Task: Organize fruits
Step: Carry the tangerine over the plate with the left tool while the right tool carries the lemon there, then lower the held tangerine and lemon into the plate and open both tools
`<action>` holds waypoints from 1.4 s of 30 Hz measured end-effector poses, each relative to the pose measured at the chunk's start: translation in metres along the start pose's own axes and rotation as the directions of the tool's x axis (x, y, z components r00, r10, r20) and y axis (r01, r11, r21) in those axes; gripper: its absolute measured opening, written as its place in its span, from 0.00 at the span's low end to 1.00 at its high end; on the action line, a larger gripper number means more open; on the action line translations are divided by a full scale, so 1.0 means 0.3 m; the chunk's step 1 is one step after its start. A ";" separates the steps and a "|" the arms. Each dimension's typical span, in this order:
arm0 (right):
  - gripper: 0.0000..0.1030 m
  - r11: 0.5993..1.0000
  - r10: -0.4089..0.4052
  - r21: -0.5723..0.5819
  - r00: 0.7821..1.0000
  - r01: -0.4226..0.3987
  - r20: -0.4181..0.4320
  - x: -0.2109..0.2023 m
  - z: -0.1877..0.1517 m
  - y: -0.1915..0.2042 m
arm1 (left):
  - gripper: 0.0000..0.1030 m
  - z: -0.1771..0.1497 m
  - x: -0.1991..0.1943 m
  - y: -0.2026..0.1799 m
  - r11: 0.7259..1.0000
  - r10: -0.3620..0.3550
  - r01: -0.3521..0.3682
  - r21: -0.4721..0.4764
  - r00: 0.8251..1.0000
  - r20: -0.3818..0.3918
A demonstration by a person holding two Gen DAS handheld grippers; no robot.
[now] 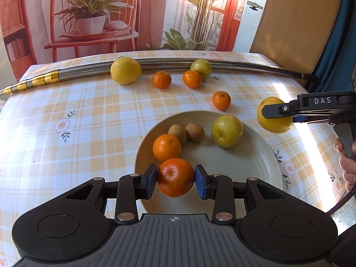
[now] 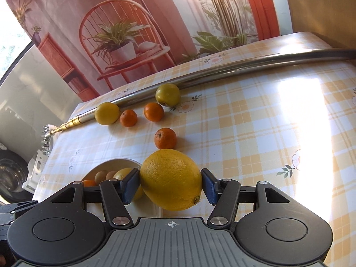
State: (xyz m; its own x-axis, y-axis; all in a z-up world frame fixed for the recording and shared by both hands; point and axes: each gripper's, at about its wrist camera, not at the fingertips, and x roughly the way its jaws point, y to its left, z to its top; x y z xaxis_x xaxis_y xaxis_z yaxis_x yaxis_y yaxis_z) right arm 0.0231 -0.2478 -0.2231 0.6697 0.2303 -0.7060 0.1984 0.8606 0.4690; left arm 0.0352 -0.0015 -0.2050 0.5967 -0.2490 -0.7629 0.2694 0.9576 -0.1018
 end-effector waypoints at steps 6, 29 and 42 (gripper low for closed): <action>0.54 0.995 0.031 -0.091 0.999 -0.033 -0.024 -0.011 -0.018 0.087 | 0.37 -0.012 0.003 0.002 1.000 0.015 -0.014 0.009 1.000 -0.012; 0.54 0.975 0.013 -0.219 0.995 -0.036 -0.103 0.079 -0.115 0.189 | 0.37 -0.020 0.041 0.009 0.998 0.048 -0.047 0.035 0.999 -0.020; 0.54 0.982 0.051 -0.177 0.997 -0.061 -0.064 0.101 -0.134 0.164 | 0.38 0.005 0.081 0.010 0.998 0.045 -0.045 0.048 0.999 0.002</action>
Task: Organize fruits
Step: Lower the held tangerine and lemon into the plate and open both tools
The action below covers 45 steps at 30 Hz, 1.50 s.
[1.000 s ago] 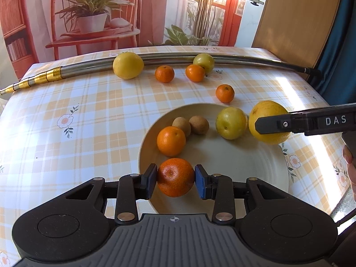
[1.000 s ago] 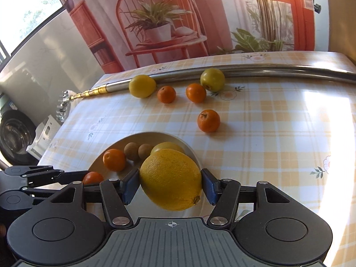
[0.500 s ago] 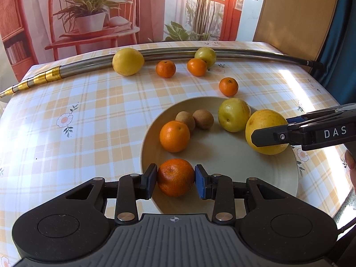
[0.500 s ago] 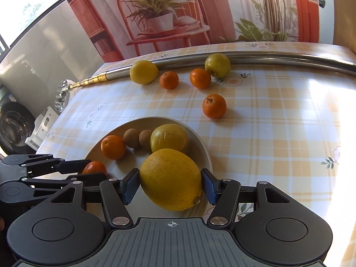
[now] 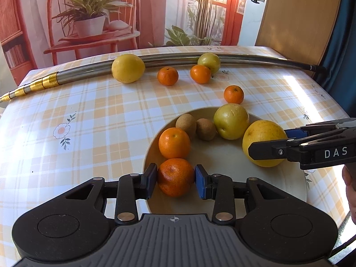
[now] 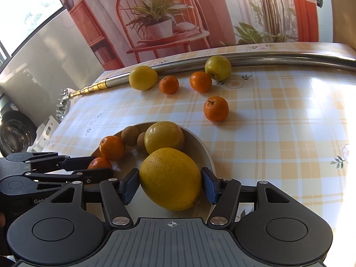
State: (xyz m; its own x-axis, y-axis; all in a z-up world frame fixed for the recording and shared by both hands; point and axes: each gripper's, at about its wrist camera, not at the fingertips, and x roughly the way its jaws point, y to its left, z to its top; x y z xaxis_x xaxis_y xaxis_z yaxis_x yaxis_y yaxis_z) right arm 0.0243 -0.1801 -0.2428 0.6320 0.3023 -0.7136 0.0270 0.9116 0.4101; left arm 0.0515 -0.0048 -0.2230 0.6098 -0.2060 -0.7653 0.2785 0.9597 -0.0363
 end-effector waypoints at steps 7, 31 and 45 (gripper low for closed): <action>0.54 1.000 -0.004 0.000 1.000 0.004 0.023 -0.010 -0.017 0.001 | 0.39 -0.020 -0.004 -0.007 1.000 -0.001 0.001 -0.004 1.000 0.006; 0.54 1.000 -0.007 -0.002 0.999 0.007 0.038 -0.015 -0.026 0.004 | 0.39 -0.017 -0.003 -0.002 1.000 0.003 -0.003 -0.023 1.000 0.010; 0.54 0.999 -0.027 -0.044 0.999 0.028 0.034 -0.026 -0.012 0.024 | 0.41 -0.011 -0.026 -0.012 1.000 0.002 -0.002 0.017 1.000 0.017</action>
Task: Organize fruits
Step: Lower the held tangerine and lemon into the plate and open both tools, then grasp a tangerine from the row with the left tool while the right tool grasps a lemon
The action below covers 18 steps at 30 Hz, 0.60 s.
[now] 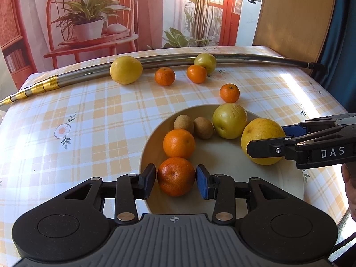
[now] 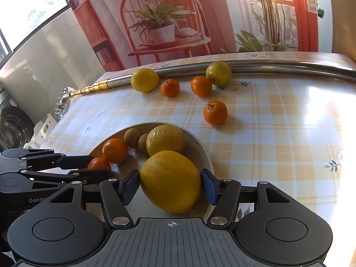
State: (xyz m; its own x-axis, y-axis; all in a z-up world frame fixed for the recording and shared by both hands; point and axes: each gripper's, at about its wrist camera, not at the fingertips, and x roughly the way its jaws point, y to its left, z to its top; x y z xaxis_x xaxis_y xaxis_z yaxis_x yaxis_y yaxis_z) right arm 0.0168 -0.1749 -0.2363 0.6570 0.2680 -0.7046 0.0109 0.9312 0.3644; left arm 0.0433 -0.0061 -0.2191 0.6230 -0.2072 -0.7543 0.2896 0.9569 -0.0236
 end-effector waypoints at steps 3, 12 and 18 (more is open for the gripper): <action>0.54 1.000 -0.007 -0.002 1.000 0.007 0.028 -0.022 0.012 -0.001 | 0.41 0.007 -0.015 0.007 1.000 -0.012 0.013 -0.014 1.000 0.012; 0.54 0.997 -0.076 -0.022 0.991 0.079 0.112 -0.105 0.053 -0.033 | 0.41 -0.001 -0.074 0.017 0.998 -0.022 0.025 -0.063 0.998 0.056; 0.54 0.992 -0.121 -0.023 0.980 0.126 0.157 -0.151 0.094 -0.060 | 0.41 0.022 -0.096 0.042 0.996 -0.018 0.024 -0.087 0.997 0.073</action>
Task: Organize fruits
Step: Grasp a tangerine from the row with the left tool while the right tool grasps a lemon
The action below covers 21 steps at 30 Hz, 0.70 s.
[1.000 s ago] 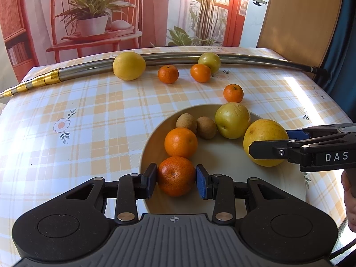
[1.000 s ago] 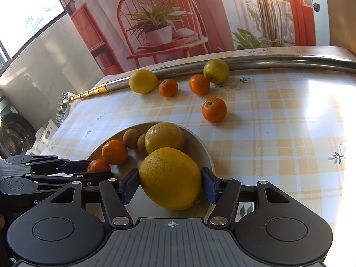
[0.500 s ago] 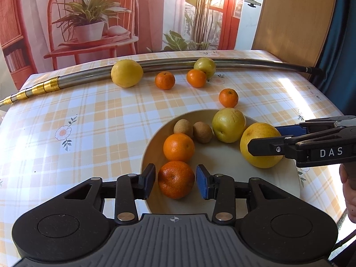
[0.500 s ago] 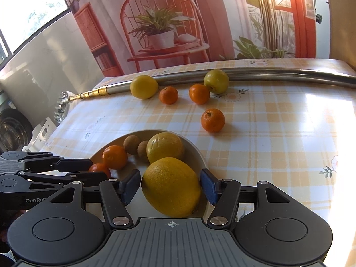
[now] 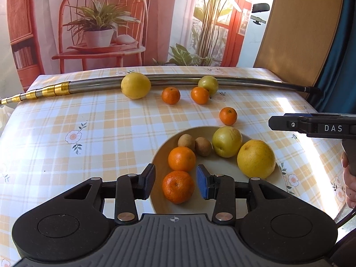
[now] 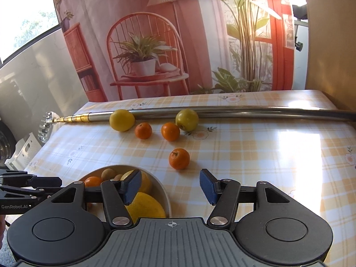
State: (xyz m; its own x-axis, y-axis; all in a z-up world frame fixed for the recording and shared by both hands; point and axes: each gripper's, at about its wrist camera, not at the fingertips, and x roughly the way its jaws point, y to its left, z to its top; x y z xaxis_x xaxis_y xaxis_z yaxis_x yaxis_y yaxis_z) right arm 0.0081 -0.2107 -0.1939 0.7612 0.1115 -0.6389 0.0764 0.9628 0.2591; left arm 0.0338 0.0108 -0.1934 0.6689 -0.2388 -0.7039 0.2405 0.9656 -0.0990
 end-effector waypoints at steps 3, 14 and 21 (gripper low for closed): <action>0.54 1.000 -0.023 -0.015 1.000 0.023 0.021 -0.015 0.023 -0.010 | 0.41 0.026 -0.020 0.022 1.000 0.002 -0.001 -0.021 1.000 0.028; 0.54 0.995 -0.092 -0.015 0.990 0.094 0.106 -0.076 0.095 -0.048 | 0.41 0.097 -0.086 0.129 0.989 0.143 -0.139 -0.043 0.986 0.091; 0.55 0.985 -0.170 -0.016 0.978 0.173 0.125 -0.081 0.125 -0.076 | 0.41 0.142 -0.130 0.234 0.964 0.259 -0.250 -0.092 0.960 0.108</action>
State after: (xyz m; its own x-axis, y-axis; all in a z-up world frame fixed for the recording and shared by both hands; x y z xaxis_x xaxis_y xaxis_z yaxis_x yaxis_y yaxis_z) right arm 0.0121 -0.2446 -0.1570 0.8113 -0.0853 -0.5784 0.1971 0.9713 0.1332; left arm 0.0546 0.0834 -0.1431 0.7803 0.0099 -0.6254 -0.0002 0.9999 0.0156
